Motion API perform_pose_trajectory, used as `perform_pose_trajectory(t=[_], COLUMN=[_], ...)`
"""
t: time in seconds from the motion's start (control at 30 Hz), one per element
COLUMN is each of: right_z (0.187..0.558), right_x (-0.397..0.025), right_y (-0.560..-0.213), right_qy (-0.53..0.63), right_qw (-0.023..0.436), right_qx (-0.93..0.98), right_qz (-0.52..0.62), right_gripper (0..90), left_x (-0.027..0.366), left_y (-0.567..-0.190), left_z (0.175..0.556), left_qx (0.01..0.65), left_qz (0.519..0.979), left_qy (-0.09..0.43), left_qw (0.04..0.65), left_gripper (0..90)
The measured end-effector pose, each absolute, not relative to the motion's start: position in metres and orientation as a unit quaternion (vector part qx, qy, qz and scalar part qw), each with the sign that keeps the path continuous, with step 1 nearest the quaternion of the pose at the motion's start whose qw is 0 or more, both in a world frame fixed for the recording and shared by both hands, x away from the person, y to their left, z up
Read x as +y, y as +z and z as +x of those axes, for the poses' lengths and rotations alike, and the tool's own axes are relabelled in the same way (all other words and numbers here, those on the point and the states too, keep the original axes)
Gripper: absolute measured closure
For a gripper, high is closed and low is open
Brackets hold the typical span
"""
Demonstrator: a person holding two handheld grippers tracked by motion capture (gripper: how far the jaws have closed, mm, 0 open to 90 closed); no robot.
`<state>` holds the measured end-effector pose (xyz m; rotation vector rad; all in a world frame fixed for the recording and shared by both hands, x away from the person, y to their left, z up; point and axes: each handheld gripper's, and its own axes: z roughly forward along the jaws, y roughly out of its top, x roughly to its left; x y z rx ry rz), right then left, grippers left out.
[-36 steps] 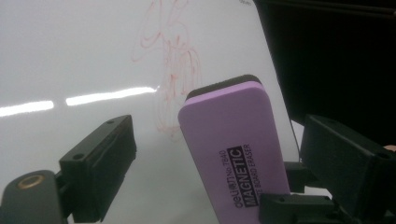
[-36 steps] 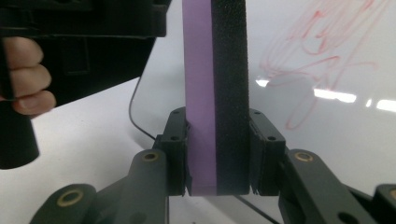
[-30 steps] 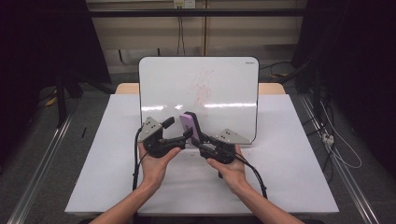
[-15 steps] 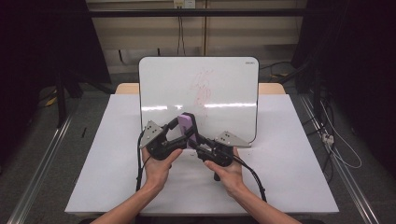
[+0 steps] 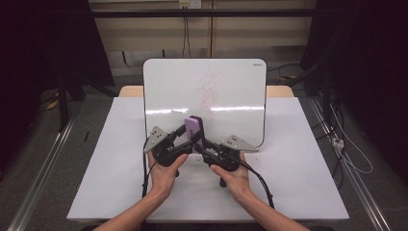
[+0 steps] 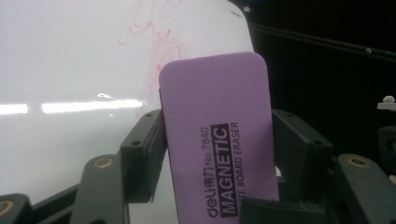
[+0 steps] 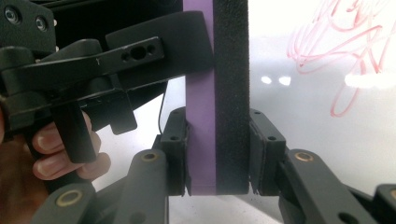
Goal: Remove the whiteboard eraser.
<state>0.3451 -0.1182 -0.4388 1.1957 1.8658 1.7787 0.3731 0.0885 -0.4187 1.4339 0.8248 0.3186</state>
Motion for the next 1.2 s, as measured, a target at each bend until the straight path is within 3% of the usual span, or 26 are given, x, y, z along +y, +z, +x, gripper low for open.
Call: perform_pose_trajectory(t=[0.3, 0.33, 0.47, 0.87, 1.2], right_z=[0.344, 0.344, 0.343, 0.343, 0.332], right_x=[-0.120, -0.120, -0.120, -0.144, -0.181], right_y=[-0.437, -0.438, -0.439, -0.434, -0.435], right_qy=[0.602, 0.595, 0.583, 0.542, 0.521], right_qw=[0.162, 0.157, 0.158, 0.189, 0.211], right_qx=[0.676, 0.684, 0.696, 0.712, 0.708], right_qz=[0.394, 0.392, 0.388, 0.403, 0.427], right_gripper=[58.3, 50.6, 40.5, 11.8, 7.2], left_x=[0.088, 0.089, 0.096, 0.105, 0.113], left_y=[-0.413, -0.412, -0.405, -0.398, -0.395], left_z=[0.373, 0.373, 0.376, 0.377, 0.377], left_qx=[0.355, 0.355, 0.346, 0.347, 0.350], left_qz=[0.642, 0.643, 0.646, 0.658, 0.679], left_qy=[0.141, 0.145, 0.170, 0.170, 0.176], left_qw=[0.664, 0.663, 0.659, 0.646, 0.621], left_gripper=[41.2, 41.2, 41.2, 41.2, 41.2])
